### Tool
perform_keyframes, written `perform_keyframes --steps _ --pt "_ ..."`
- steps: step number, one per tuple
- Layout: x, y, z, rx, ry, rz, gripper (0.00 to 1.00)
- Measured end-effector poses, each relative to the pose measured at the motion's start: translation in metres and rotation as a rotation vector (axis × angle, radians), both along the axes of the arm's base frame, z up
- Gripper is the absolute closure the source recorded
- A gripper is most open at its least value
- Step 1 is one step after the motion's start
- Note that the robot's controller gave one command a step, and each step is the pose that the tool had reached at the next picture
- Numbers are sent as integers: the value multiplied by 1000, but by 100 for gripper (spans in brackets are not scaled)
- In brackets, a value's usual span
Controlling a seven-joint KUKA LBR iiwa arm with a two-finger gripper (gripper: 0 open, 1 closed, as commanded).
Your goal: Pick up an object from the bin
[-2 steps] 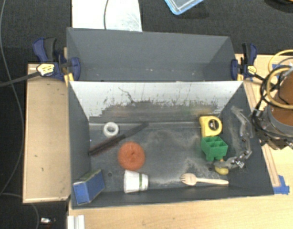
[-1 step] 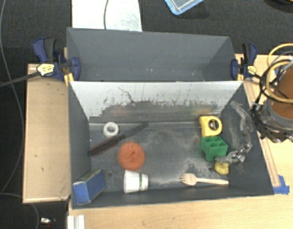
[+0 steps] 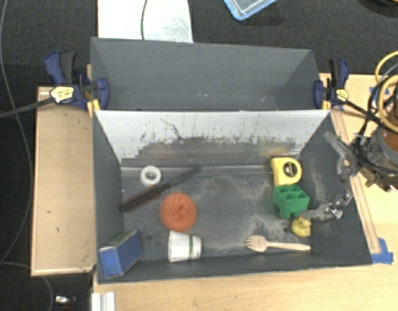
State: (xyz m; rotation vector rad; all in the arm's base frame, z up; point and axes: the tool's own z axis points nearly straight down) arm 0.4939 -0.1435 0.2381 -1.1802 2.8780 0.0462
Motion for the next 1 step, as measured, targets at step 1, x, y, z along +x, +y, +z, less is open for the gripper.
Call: perform_keyframes --steps 1 --pt "-2 -3 -23 -4 -10 225 0"
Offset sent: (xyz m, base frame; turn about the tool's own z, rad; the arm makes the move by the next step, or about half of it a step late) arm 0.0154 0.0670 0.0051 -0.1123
